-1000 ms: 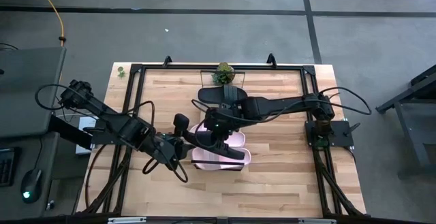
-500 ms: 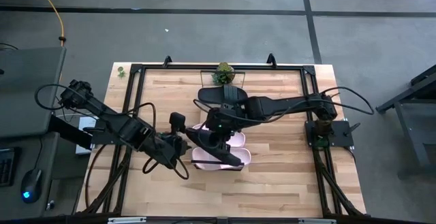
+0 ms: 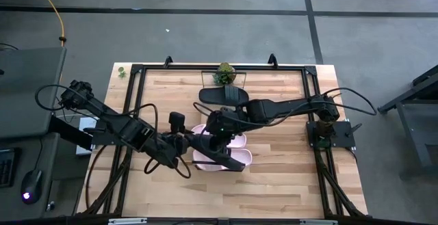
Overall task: Pick and place slides into the shelf
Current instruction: Put the black slide on the shelf
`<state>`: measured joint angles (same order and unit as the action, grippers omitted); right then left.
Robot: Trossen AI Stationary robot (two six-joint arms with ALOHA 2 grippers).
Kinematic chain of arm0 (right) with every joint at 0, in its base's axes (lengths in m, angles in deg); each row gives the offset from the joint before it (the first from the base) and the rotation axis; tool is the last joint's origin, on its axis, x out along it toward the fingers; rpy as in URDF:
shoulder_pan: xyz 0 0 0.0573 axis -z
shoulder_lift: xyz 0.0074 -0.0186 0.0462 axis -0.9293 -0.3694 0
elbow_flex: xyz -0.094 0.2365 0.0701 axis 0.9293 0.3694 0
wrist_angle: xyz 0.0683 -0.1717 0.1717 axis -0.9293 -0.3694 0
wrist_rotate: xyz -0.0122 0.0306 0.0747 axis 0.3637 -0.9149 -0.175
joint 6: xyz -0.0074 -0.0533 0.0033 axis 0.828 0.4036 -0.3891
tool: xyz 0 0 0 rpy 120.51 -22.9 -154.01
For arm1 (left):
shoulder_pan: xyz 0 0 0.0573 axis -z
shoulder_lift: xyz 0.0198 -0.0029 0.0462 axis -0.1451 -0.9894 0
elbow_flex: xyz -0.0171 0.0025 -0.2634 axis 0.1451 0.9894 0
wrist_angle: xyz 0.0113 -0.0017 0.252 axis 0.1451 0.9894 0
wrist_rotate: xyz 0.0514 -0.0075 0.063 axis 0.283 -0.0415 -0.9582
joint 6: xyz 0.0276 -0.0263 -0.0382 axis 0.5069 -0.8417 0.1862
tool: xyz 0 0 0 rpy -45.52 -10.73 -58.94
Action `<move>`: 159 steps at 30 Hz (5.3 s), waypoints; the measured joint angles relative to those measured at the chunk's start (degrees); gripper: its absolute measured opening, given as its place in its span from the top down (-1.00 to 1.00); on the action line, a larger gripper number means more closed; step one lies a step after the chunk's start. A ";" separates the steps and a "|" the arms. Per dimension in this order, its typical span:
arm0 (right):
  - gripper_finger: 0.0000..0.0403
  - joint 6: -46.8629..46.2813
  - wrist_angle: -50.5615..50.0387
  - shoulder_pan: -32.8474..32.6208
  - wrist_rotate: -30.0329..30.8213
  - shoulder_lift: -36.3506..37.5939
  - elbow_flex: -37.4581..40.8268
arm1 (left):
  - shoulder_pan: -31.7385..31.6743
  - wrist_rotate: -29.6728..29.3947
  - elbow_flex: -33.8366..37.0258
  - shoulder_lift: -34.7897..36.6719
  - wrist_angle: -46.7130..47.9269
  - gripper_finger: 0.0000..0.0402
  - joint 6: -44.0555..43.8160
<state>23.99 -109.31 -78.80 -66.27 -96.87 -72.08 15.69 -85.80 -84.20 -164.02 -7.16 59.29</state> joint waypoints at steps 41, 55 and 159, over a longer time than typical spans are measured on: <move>0.57 5.91 2.70 0.00 -1.89 -0.04 -0.02 | 0.04 1.47 0.02 -0.07 -2.06 0.78 -1.11; 0.28 8.72 1.62 -0.04 -1.81 2.85 -0.01 | -0.04 -0.93 -0.02 0.09 -0.14 0.73 -1.31; -0.24 14.65 27.61 -10.06 -5.83 7.51 0.26 | -0.02 58.06 34.10 48.93 -36.16 0.74 47.03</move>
<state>38.64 -81.70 -88.86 -72.10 -89.36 -71.82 15.67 -27.74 -50.10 -115.09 -43.32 106.32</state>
